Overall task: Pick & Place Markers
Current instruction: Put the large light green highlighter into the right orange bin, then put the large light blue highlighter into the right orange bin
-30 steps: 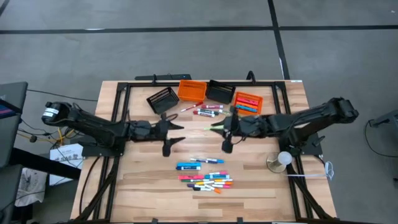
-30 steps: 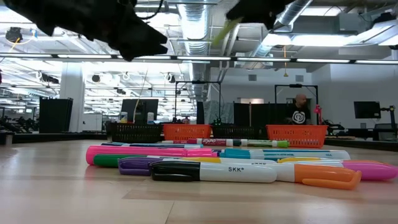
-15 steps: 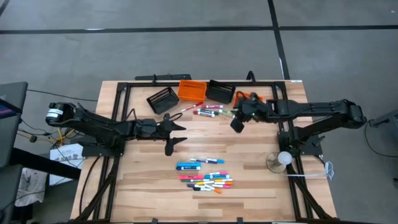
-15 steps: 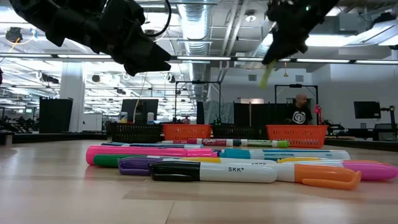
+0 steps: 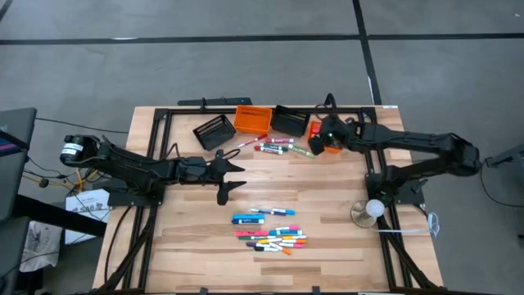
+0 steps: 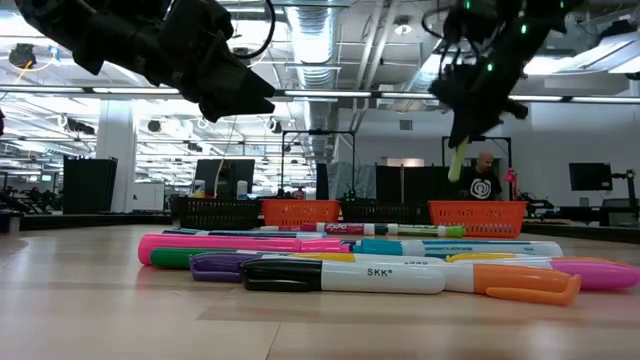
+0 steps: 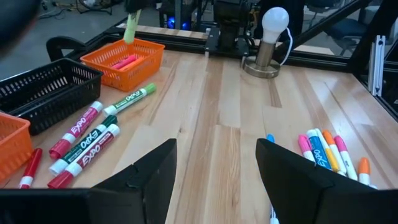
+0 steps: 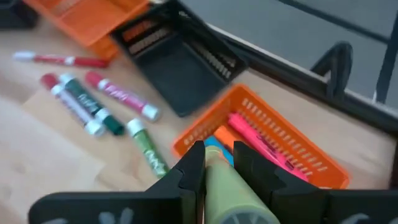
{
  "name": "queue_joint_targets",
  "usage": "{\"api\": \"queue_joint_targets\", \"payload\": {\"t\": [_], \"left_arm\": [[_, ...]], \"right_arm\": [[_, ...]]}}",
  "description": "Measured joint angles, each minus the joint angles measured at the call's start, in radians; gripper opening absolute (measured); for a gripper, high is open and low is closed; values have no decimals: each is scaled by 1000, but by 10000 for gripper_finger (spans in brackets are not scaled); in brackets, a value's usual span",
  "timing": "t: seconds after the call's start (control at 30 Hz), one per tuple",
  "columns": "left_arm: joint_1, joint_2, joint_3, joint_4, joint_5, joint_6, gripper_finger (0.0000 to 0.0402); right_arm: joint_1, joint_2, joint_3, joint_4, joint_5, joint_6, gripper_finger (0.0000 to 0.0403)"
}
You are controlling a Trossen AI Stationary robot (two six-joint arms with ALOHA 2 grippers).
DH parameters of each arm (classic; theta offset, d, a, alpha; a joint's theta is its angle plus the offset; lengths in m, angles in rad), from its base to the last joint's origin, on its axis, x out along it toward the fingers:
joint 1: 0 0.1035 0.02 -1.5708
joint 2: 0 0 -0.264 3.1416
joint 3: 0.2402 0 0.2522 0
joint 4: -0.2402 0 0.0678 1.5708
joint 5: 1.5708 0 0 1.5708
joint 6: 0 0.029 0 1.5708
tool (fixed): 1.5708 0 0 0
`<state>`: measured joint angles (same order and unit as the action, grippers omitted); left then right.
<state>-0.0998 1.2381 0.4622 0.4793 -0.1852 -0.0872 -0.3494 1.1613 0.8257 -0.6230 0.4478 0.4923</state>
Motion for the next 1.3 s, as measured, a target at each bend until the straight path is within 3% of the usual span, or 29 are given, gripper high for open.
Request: {"api": "queue_joint_targets", "payload": {"t": [0.27,0.83,1.3], "left_arm": [[0,0,0,0,0,0,221],[0,0,0,0,0,0,221],[0,0,0,0,0,0,221]], "right_arm": [[-116,-21,-107,220,-106,-3,57],[-176,34,-146,265,-198,-29,58],[-175,36,-146,257,-195,-53,141]]}}
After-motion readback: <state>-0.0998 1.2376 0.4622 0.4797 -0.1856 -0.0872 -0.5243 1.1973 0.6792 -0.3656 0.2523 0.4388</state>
